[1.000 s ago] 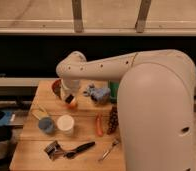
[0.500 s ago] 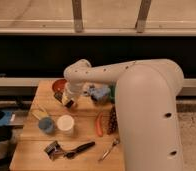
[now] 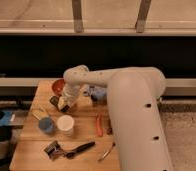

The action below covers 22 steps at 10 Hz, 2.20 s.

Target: Place eraser in table surface

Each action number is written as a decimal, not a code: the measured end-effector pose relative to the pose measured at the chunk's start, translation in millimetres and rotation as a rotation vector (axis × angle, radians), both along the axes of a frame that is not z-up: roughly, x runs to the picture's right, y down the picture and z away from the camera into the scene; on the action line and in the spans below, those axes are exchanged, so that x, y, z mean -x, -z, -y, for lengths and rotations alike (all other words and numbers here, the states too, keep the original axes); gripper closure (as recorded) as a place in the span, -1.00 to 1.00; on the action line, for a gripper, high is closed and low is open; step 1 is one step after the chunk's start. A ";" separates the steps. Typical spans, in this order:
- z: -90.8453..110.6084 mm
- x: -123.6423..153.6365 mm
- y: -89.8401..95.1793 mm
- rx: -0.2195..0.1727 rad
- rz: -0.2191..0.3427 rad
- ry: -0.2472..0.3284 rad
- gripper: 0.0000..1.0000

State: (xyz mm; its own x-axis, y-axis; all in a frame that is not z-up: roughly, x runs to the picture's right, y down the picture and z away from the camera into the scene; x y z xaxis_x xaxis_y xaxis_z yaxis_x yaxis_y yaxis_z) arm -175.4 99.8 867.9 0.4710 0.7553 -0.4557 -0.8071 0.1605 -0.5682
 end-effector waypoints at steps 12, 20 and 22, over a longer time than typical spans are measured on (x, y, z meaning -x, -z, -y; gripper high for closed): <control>-45.1 7.9 16.8 0.098 -0.018 0.021 -0.19; -9.5 -18.4 27.2 0.012 -0.105 -0.013 -0.60; 7.1 -29.2 36.1 -0.033 -0.131 -0.034 -0.60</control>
State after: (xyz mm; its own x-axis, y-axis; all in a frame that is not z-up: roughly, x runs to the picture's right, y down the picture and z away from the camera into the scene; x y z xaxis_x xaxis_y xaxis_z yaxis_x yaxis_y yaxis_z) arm -146.2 92.7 831.8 0.3830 0.7855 -0.4861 -0.8793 0.1486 -0.4526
